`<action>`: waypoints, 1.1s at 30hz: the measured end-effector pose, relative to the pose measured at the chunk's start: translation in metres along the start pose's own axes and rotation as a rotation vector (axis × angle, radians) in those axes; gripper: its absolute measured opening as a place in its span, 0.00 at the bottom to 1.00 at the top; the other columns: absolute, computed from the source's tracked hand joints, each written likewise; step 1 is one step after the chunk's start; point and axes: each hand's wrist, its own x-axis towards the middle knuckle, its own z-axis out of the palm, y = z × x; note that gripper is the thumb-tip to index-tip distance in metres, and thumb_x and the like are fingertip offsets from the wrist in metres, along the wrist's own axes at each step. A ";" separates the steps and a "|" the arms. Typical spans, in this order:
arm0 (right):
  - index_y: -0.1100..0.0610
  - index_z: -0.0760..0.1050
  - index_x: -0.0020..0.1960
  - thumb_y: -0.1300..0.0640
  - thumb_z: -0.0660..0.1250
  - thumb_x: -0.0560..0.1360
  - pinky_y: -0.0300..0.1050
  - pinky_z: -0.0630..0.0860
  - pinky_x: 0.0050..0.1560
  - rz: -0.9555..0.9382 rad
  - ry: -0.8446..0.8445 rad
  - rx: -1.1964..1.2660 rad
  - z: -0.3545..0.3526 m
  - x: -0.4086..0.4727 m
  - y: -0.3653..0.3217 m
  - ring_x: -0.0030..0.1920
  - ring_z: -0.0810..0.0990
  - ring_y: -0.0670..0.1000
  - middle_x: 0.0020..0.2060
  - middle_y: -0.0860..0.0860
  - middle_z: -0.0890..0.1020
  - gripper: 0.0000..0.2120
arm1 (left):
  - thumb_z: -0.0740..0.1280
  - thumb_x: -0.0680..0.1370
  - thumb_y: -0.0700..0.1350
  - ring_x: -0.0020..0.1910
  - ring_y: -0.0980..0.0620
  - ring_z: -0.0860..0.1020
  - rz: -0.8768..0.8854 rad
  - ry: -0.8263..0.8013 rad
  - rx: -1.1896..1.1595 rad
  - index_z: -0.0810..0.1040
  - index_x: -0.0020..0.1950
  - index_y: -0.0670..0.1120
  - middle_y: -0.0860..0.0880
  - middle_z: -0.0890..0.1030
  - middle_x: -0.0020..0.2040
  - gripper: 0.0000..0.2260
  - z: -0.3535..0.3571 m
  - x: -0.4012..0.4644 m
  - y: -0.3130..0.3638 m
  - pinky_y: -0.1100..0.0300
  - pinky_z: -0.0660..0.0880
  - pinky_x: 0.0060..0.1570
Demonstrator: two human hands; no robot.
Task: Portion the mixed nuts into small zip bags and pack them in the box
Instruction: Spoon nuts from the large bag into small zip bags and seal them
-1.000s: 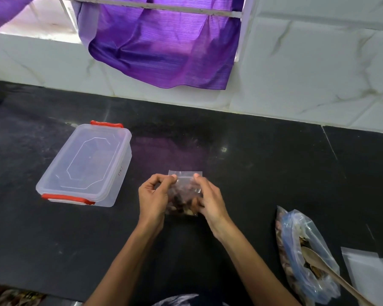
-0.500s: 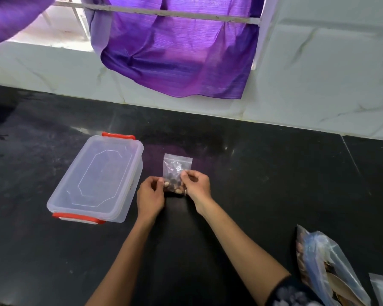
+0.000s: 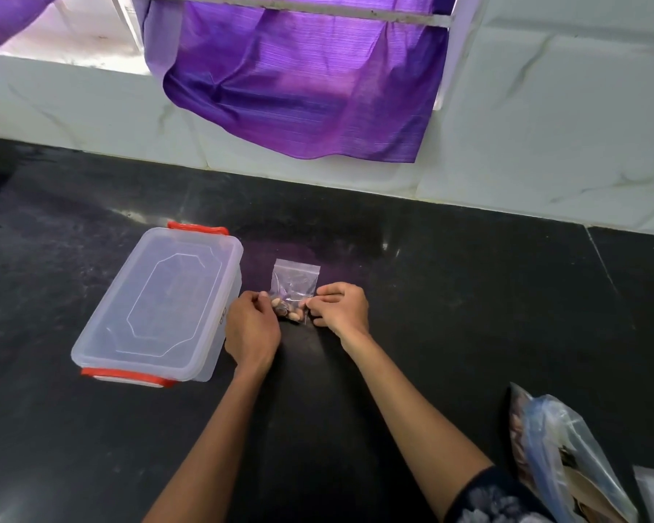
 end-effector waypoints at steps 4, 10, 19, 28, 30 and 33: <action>0.55 0.77 0.44 0.63 0.75 0.68 0.41 0.81 0.39 -0.019 -0.004 0.036 -0.009 -0.014 0.001 0.38 0.83 0.47 0.39 0.51 0.83 0.09 | 0.58 0.82 0.51 0.53 0.48 0.76 0.011 -0.009 -0.052 0.72 0.64 0.42 0.43 0.76 0.61 0.16 -0.006 -0.015 0.005 0.54 0.70 0.47; 0.54 0.77 0.44 0.62 0.75 0.69 0.41 0.81 0.41 -0.090 0.015 0.097 -0.054 -0.061 0.010 0.38 0.82 0.47 0.39 0.51 0.83 0.08 | 0.61 0.80 0.51 0.53 0.44 0.76 0.105 -0.051 -0.046 0.70 0.63 0.44 0.44 0.71 0.62 0.15 -0.014 -0.073 0.018 0.52 0.70 0.47; 0.54 0.78 0.42 0.62 0.74 0.70 0.41 0.80 0.37 -0.212 0.365 0.161 -0.183 -0.147 0.037 0.36 0.82 0.47 0.35 0.49 0.83 0.07 | 0.61 0.80 0.51 0.48 0.52 0.73 0.431 -0.323 -0.098 0.71 0.64 0.46 0.50 0.72 0.62 0.15 0.013 -0.182 0.059 0.57 0.66 0.47; 0.53 0.78 0.48 0.60 0.73 0.71 0.33 0.72 0.39 -0.040 0.728 -0.053 -0.312 -0.194 0.101 0.40 0.79 0.40 0.39 0.43 0.80 0.08 | 0.61 0.80 0.52 0.47 0.56 0.74 0.578 -0.538 -0.092 0.71 0.64 0.47 0.52 0.72 0.62 0.15 0.044 -0.260 0.076 0.58 0.70 0.48; 0.55 0.79 0.49 0.62 0.73 0.70 0.33 0.69 0.39 0.031 0.750 -0.118 -0.333 -0.191 0.120 0.44 0.80 0.44 0.40 0.46 0.80 0.08 | 0.62 0.80 0.52 0.44 0.57 0.74 0.580 -0.554 -0.077 0.71 0.64 0.48 0.52 0.72 0.62 0.15 0.048 -0.268 0.074 0.58 0.69 0.46; 0.58 0.78 0.54 0.60 0.74 0.70 0.40 0.73 0.46 0.175 0.768 -0.188 -0.357 -0.181 0.149 0.53 0.80 0.51 0.49 0.52 0.81 0.14 | 0.62 0.80 0.52 0.44 0.57 0.74 0.573 -0.569 -0.058 0.71 0.65 0.47 0.52 0.72 0.62 0.16 0.052 -0.276 0.074 0.58 0.70 0.46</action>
